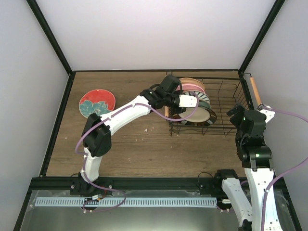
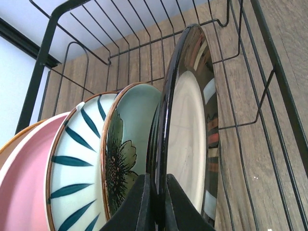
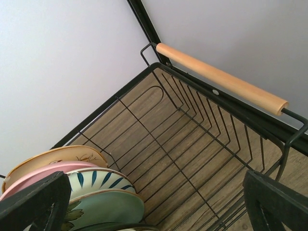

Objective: Unload the plates from the dish rack

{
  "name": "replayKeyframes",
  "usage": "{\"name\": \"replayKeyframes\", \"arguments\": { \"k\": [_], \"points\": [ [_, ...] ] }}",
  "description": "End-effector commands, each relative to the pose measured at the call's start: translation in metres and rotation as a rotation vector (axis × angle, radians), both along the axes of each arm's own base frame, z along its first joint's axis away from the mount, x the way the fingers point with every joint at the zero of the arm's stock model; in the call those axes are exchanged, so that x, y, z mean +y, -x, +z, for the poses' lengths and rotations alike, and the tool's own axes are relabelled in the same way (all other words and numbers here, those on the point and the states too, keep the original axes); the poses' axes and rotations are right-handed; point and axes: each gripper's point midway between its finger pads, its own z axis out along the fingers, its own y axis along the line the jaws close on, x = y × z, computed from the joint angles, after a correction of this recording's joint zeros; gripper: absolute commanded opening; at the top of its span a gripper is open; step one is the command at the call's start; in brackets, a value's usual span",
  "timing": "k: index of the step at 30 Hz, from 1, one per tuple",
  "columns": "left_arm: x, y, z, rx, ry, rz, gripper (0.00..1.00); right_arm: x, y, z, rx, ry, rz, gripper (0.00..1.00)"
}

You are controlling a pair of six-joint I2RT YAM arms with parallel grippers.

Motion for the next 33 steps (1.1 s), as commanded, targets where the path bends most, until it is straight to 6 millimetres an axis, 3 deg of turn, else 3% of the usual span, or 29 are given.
{"name": "replayKeyframes", "arguments": {
  "k": [1,12,22,29,33],
  "points": [
    [-0.011,0.011,-0.003,0.013,-0.004,-0.046,0.04,-0.007,0.008,-0.004,0.008,0.0,-0.045,1.0],
    [-0.013,0.008,0.075,-0.001,0.137,0.021,0.04,-0.005,0.007,-0.007,0.003,-0.014,-0.037,1.0],
    [-0.009,0.009,0.095,0.07,0.195,0.094,0.04,-0.001,0.005,-0.011,0.005,-0.029,-0.02,1.0],
    [0.002,-0.001,0.159,0.02,0.33,0.164,0.04,-0.001,0.005,-0.012,0.007,-0.03,-0.019,1.0],
    [0.01,0.001,0.186,0.015,0.381,0.178,0.04,0.0,0.002,-0.014,0.006,-0.034,-0.012,1.0]
  ]
}}
